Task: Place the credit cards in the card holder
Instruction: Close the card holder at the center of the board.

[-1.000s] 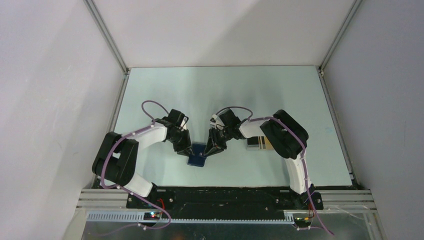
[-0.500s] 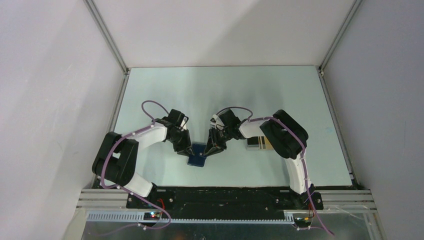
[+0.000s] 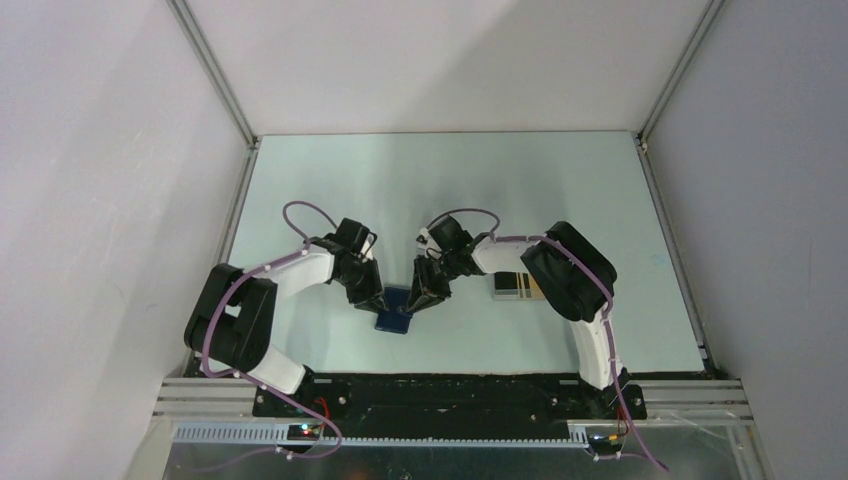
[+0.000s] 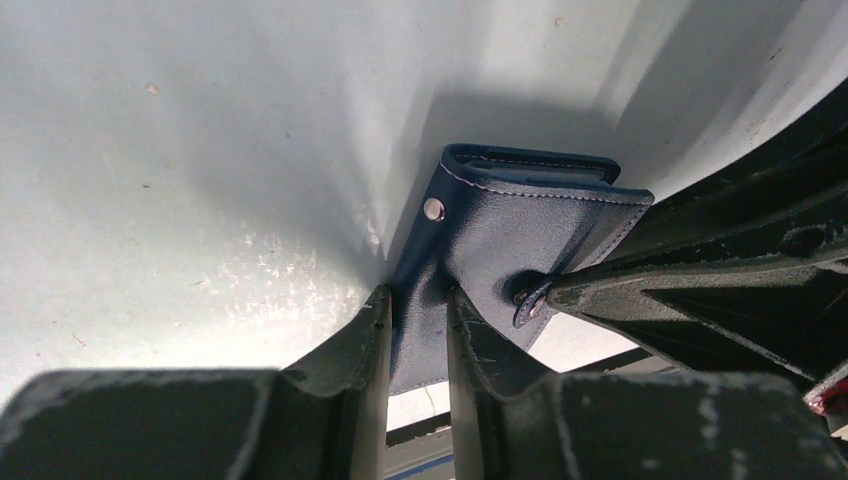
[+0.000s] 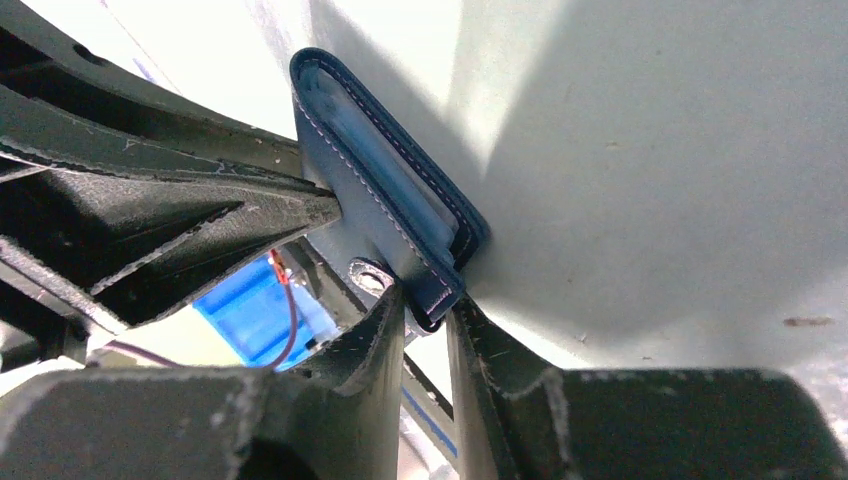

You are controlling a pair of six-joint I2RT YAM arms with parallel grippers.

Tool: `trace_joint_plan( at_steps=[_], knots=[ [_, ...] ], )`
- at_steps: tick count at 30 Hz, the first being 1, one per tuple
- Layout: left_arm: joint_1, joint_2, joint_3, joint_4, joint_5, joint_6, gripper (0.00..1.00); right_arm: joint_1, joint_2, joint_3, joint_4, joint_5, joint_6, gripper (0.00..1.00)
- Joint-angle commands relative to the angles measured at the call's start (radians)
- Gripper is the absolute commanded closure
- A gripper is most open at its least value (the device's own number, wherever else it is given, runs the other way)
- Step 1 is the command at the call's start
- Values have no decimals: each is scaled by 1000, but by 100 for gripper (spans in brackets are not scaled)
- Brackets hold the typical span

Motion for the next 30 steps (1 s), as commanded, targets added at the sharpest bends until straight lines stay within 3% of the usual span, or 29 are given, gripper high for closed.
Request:
trace_joint_plan(
  at_steps=[1,8,13,19,30],
  knots=[
    [-16,26,-5,43,-13,-29,74,80,41,22,-165,248,-80,77],
    [-19,2,-4,48,-4,-26,74,113,110,144,-328,344,-108,79],
    [-24,-62,-12,70,34,-17,59,134,168,206,-420,369,-116,79],
    [-65,-76,1,71,33,2,47,129,175,211,-422,355,-117,80],
    [-80,-87,-1,74,15,-6,42,126,182,209,-416,329,-120,80]
  ],
)
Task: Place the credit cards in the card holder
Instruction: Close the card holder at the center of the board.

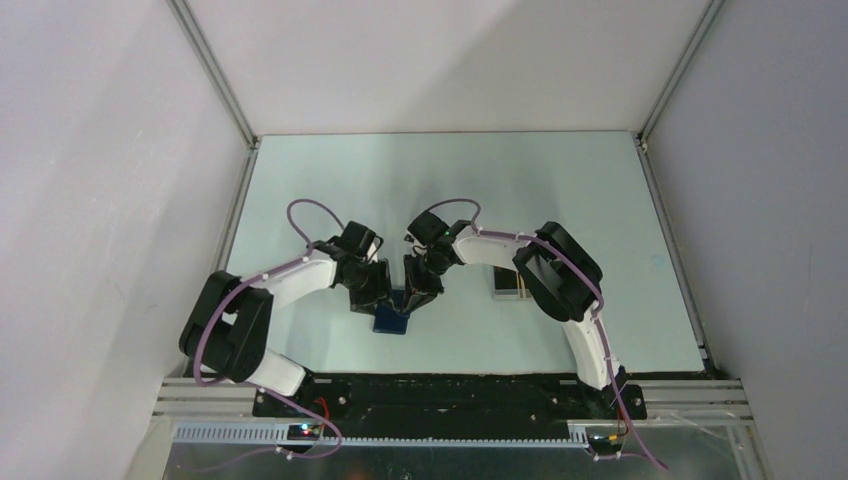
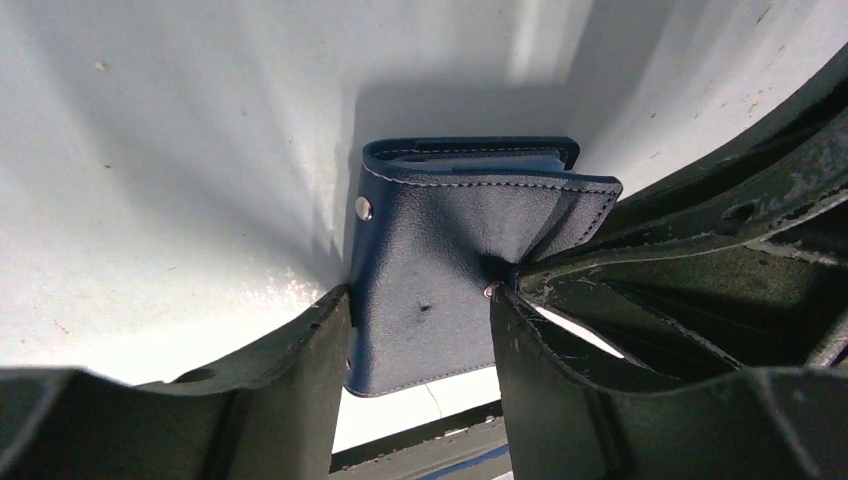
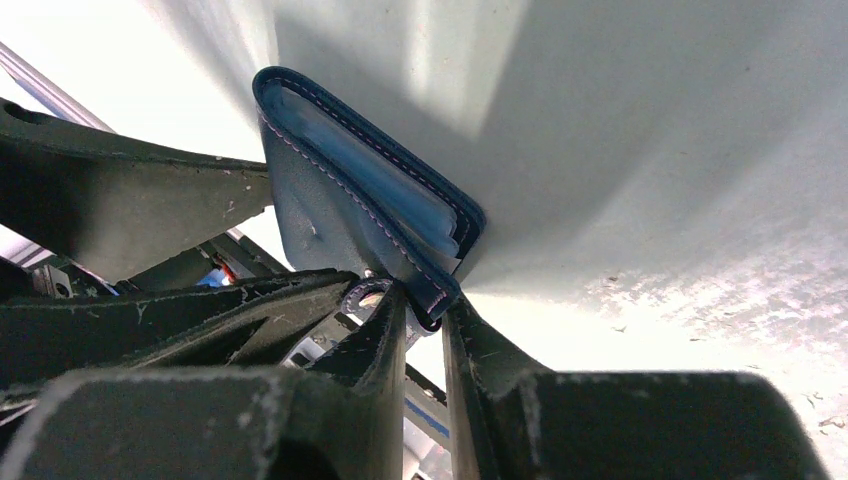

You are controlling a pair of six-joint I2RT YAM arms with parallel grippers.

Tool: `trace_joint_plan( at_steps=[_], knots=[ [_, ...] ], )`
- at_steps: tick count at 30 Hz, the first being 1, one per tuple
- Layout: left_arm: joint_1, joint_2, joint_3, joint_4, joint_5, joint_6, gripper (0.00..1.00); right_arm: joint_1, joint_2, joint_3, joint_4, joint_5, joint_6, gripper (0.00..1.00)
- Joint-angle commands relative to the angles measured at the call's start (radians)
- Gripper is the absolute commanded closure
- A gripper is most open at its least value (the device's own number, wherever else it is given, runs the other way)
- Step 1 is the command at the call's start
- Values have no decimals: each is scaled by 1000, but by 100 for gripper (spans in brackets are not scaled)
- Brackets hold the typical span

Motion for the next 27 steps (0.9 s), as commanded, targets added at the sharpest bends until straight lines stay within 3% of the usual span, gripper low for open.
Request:
trace_joint_plan(
  at_steps=[1,6,15,19,22,27],
  knots=[
    [-17,-54,9,65,56,-12,41,55,119,-45,-36,149,-40,80],
    [-4,-125,-1,65,36,-26,39,55,121,-45,-31,141,-41,80],
    [-9,-104,-1,58,60,-3,38,54,127,-45,-27,128,-44,80],
    [-18,-70,19,10,-12,15,39,53,130,-45,-26,122,-43,80],
    [-18,-65,34,-40,-67,31,42,50,130,-45,-26,122,-43,80],
    [-19,-70,45,-67,-100,39,55,50,131,-45,-26,119,-44,80]
  ],
)
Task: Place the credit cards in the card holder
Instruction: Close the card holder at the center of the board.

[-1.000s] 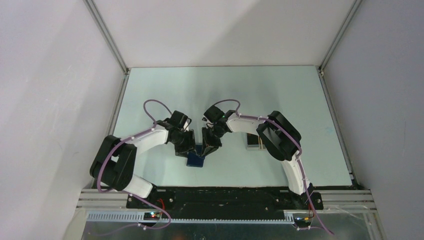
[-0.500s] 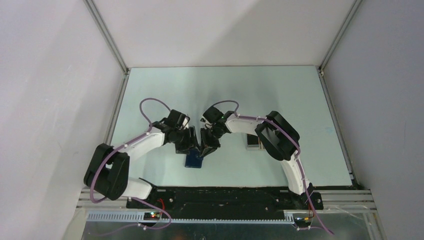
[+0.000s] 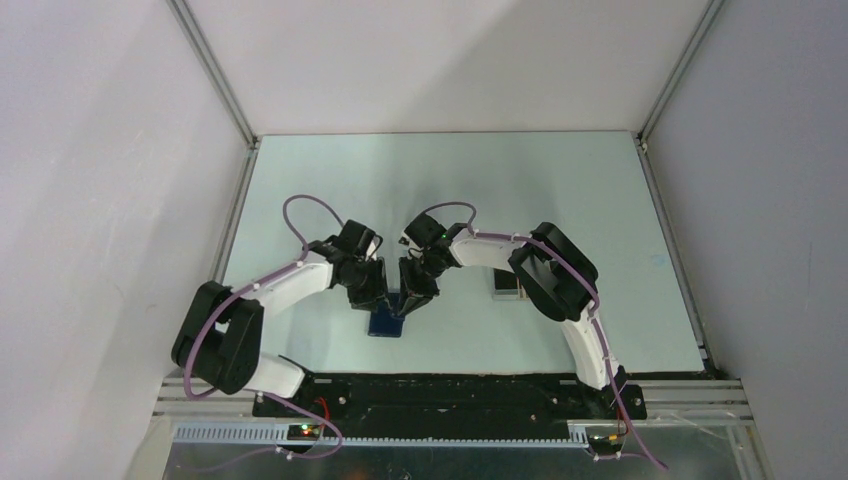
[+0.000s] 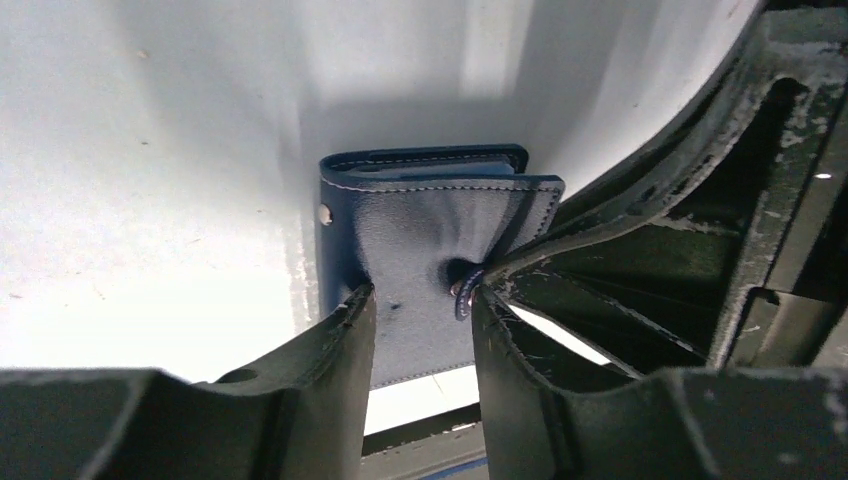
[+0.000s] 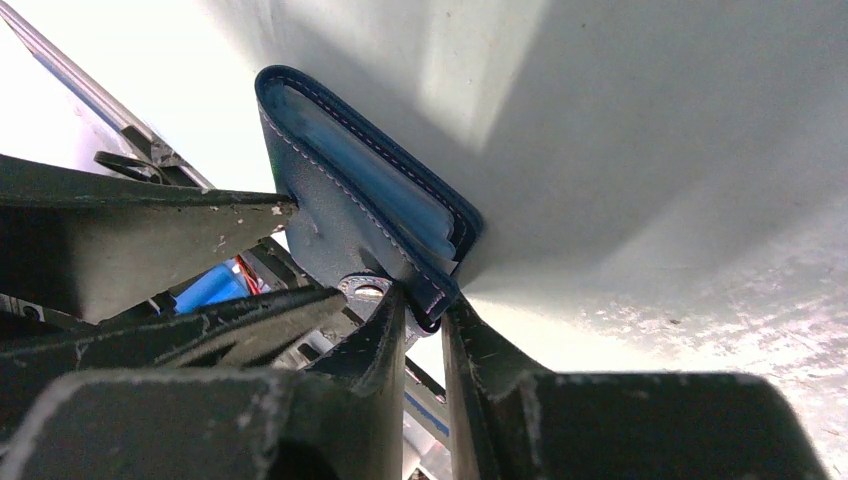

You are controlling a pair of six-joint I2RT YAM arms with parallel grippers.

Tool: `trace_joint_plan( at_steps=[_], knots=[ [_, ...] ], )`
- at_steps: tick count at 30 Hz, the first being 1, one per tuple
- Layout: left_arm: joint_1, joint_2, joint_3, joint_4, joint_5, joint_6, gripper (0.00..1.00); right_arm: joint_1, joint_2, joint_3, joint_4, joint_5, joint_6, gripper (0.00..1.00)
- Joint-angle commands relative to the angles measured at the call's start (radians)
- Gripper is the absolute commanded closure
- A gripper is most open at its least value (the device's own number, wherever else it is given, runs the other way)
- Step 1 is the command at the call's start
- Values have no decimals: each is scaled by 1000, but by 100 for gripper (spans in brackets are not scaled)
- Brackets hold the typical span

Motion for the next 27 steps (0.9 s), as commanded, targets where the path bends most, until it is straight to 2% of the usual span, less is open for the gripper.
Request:
trace_joint_plan(
  at_steps=[1,14,27],
  knots=[
    [-6,-1,37,-39,-60,28,56,38,110,-49,-67,167,-44,80],
    [-33,45,84,-36,-11,27,58,37,116,-49,-64,156,-45,80],
    [-94,148,93,-36,-64,3,73,36,121,-48,-64,150,-45,80]
  ],
)
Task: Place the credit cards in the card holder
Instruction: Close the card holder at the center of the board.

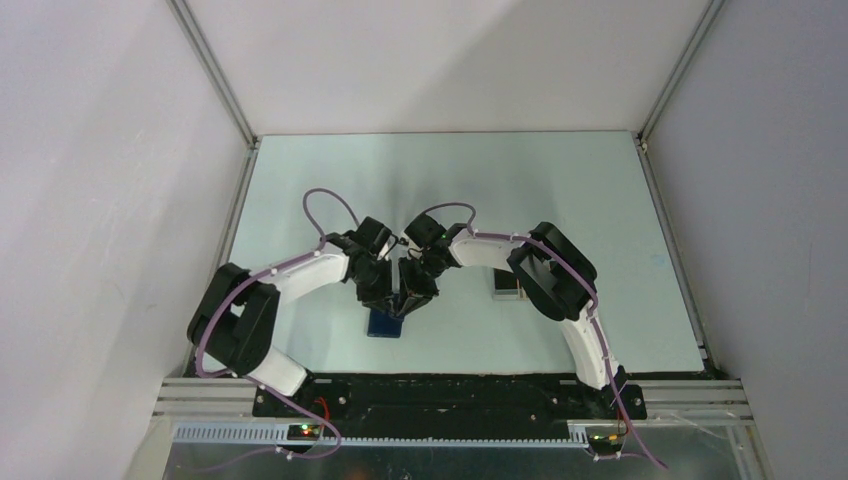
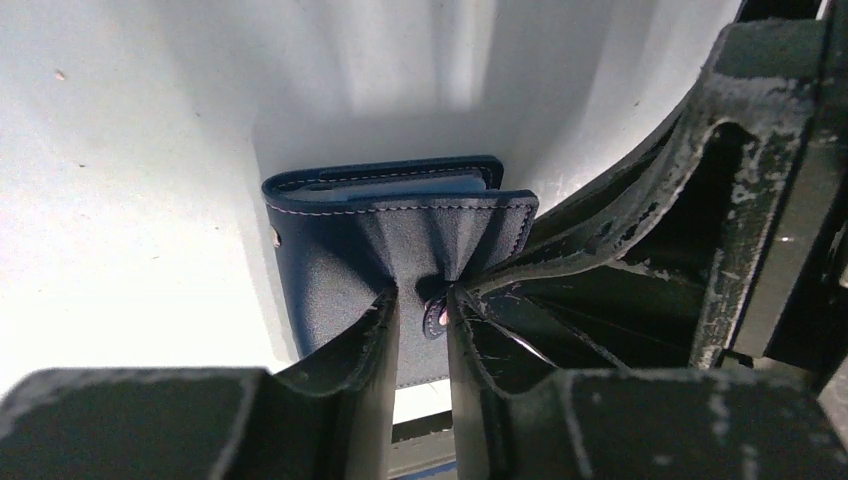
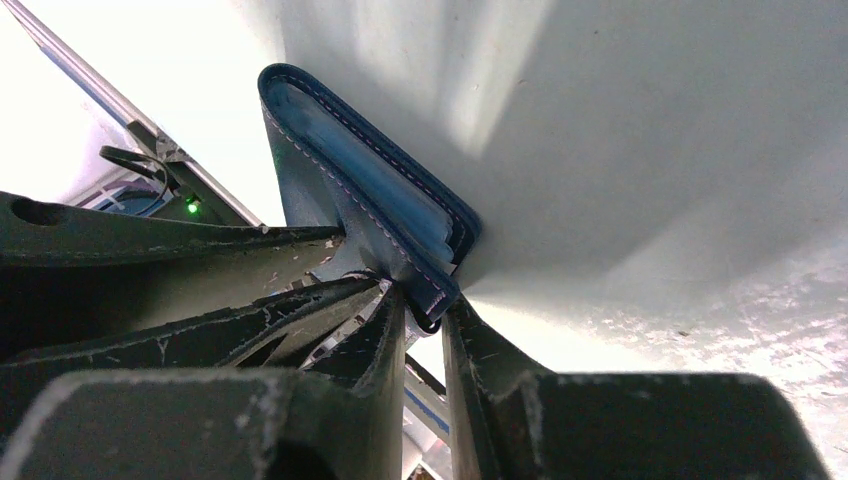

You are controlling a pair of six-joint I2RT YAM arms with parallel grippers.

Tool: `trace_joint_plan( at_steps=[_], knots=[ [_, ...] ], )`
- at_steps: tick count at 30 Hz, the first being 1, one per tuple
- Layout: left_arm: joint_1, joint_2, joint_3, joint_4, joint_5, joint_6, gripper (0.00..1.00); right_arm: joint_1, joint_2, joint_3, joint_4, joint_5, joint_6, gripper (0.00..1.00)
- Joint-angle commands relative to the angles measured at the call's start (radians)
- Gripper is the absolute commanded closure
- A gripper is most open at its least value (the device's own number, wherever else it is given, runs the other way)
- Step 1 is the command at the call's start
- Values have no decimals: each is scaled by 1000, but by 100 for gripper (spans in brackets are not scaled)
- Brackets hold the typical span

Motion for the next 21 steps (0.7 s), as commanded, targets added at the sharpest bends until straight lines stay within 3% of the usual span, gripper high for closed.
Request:
trace_joint_plan(
  at_steps=[1,12,21],
  knots=[
    [-23,41,6,22,-27,-2,74,36,114,-50,-73,169,-46,80],
    [-28,26,-13,19,-33,-35,86,28,114,-52,-74,151,-44,80],
    [-28,-27,-27,20,-47,-80,89,28,130,-53,-63,122,-31,80]
  ],
)
